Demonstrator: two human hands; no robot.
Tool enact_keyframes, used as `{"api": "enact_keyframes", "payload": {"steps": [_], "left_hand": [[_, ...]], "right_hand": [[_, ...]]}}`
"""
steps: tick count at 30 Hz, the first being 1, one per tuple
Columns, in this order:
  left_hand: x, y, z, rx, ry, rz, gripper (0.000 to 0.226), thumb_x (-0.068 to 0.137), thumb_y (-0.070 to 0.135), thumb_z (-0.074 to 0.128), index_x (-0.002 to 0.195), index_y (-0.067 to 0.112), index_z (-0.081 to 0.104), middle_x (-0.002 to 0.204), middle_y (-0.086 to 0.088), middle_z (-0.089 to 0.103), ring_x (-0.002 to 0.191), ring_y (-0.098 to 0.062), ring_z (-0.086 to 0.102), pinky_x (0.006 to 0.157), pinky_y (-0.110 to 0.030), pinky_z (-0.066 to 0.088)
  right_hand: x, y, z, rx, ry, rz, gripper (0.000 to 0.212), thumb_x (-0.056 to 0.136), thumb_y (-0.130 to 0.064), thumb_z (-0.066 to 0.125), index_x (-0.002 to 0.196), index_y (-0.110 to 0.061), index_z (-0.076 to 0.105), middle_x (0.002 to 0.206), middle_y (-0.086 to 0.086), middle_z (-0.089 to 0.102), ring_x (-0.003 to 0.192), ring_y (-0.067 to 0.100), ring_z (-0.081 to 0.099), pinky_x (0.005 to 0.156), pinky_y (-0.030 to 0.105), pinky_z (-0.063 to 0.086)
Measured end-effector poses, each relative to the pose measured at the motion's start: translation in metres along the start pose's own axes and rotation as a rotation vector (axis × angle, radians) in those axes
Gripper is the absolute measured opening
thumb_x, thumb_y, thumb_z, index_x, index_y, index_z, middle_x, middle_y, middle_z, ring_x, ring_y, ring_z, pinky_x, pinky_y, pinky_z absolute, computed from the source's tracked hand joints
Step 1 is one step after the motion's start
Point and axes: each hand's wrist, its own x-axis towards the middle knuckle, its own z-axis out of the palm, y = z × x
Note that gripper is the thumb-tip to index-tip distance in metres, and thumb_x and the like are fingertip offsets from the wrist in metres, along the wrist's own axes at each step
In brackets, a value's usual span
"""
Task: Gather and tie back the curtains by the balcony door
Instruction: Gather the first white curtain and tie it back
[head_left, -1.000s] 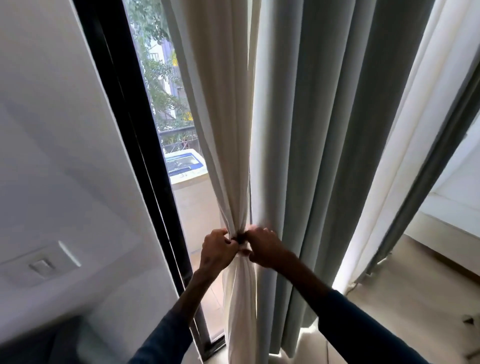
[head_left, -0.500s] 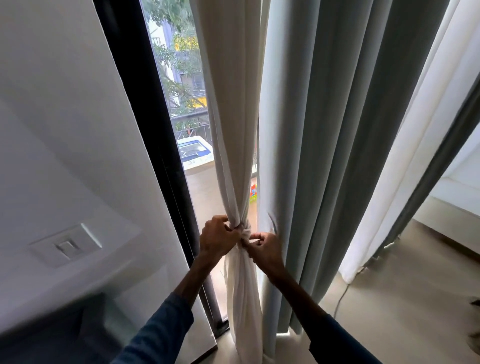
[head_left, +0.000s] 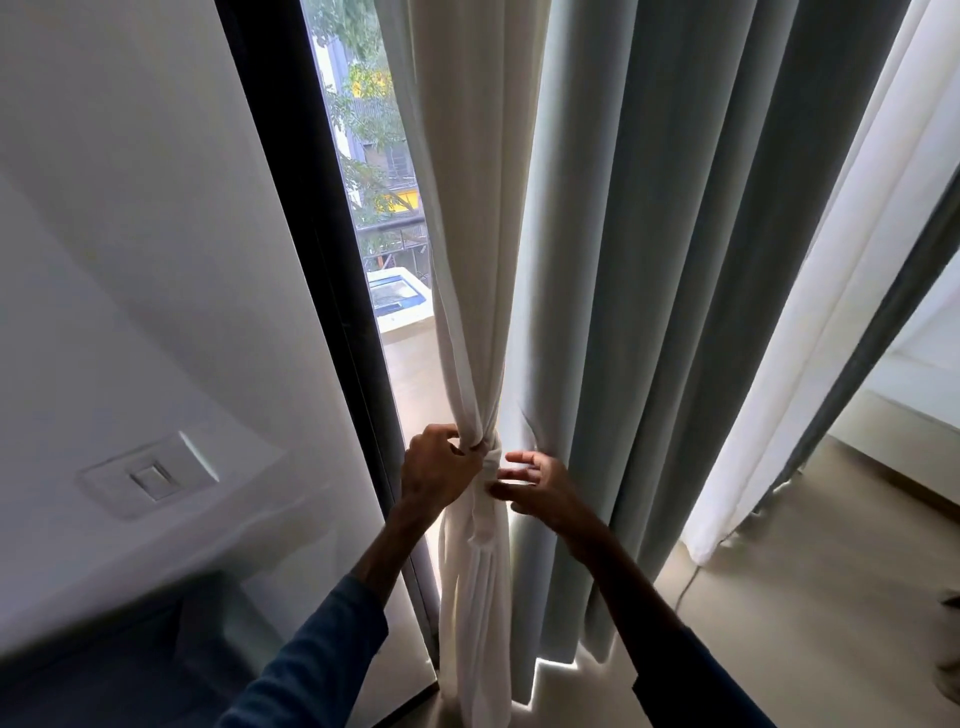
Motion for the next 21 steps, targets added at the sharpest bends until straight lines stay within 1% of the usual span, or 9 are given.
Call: {"api": "enact_keyframes", "payload": {"steps": [2,4,6,8,10,12,15,19,21], "left_hand": [[0.002,-0.001,-0.001,0.001,-0.004,0.018,0.054,0.069,0.067,0.067,0.094,0.021,0.077,0.078,0.005,0.077,0.071,-0.012,0.073,0.069,-0.035,0.061],[0.002,-0.001,-0.001,0.014,-0.017,0.03,0.054,0.069,0.067,0.068,0.094,0.02,0.077,0.078,0.005,0.077,0.069,-0.011,0.072,0.066,-0.034,0.061],[0.001,-0.001,-0.001,0.024,-0.014,0.026,0.05,0.071,0.065,0.07,0.092,0.021,0.077,0.076,0.005,0.076,0.067,-0.011,0.071,0.064,-0.031,0.059],[0.001,-0.004,-0.001,0.022,-0.001,0.029,0.052,0.072,0.068,0.069,0.091,0.02,0.076,0.074,0.005,0.075,0.065,-0.01,0.07,0.062,-0.029,0.058],[0.002,-0.007,-0.001,0.014,0.009,0.029,0.053,0.073,0.068,0.069,0.09,0.018,0.076,0.076,0.004,0.076,0.064,-0.009,0.07,0.06,-0.027,0.057],[0.004,-0.007,-0.002,0.007,0.003,0.024,0.051,0.075,0.065,0.071,0.091,0.017,0.076,0.078,0.004,0.076,0.063,-0.009,0.069,0.057,-0.023,0.054],[0.004,-0.008,-0.002,0.009,0.001,0.013,0.047,0.075,0.063,0.071,0.091,0.019,0.077,0.076,0.005,0.075,0.065,-0.012,0.07,0.061,-0.029,0.058],[0.006,-0.012,0.001,-0.024,-0.036,-0.017,0.051,0.074,0.066,0.066,0.096,0.021,0.075,0.057,0.008,0.067,0.06,-0.013,0.067,0.064,-0.034,0.059],[0.004,-0.013,0.002,-0.042,-0.011,-0.057,0.055,0.072,0.07,0.067,0.096,0.02,0.068,0.058,0.008,0.065,0.064,-0.015,0.066,0.066,-0.031,0.056]], "right_hand": [[0.006,0.002,0.009,-0.031,0.112,-0.025,0.063,0.067,-0.033,0.094,0.116,-0.012,0.061,0.101,0.007,0.076,0.086,0.014,0.076,0.073,0.026,0.06],[0.009,0.01,0.018,-0.139,0.239,-0.048,0.058,0.06,-0.045,0.093,0.101,-0.014,0.067,0.086,0.006,0.077,0.077,0.017,0.076,0.076,0.037,0.063],[0.011,0.019,0.023,-0.164,0.281,-0.073,0.032,0.065,-0.038,0.09,0.084,-0.021,0.071,0.075,0.004,0.077,0.067,0.015,0.075,0.075,0.043,0.063],[0.012,0.023,0.026,-0.14,0.277,-0.086,0.016,0.071,-0.027,0.087,0.076,-0.018,0.075,0.07,0.002,0.077,0.063,0.014,0.073,0.074,0.044,0.063],[0.012,0.021,0.029,-0.114,0.277,-0.087,0.021,0.072,-0.033,0.087,0.077,-0.015,0.076,0.07,0.001,0.077,0.063,0.012,0.072,0.071,0.041,0.063],[0.011,0.021,0.03,-0.14,0.268,-0.101,0.028,0.074,-0.038,0.087,0.079,-0.013,0.076,0.071,0.001,0.076,0.06,0.008,0.068,0.064,0.03,0.058],[0.011,0.025,0.032,-0.221,0.282,-0.124,0.022,0.079,-0.031,0.085,0.078,-0.01,0.078,0.071,0.0,0.076,0.06,0.005,0.068,0.058,0.018,0.051],[0.017,0.033,0.026,-0.294,0.303,-0.136,0.016,0.077,-0.028,0.085,0.067,-0.019,0.076,0.062,-0.006,0.073,0.055,0.001,0.064,0.058,0.023,0.05],[0.018,0.029,0.022,-0.31,0.288,-0.17,0.013,0.078,-0.025,0.086,0.073,-0.017,0.077,0.068,-0.003,0.075,0.06,0.004,0.068,0.062,0.024,0.054]]}}
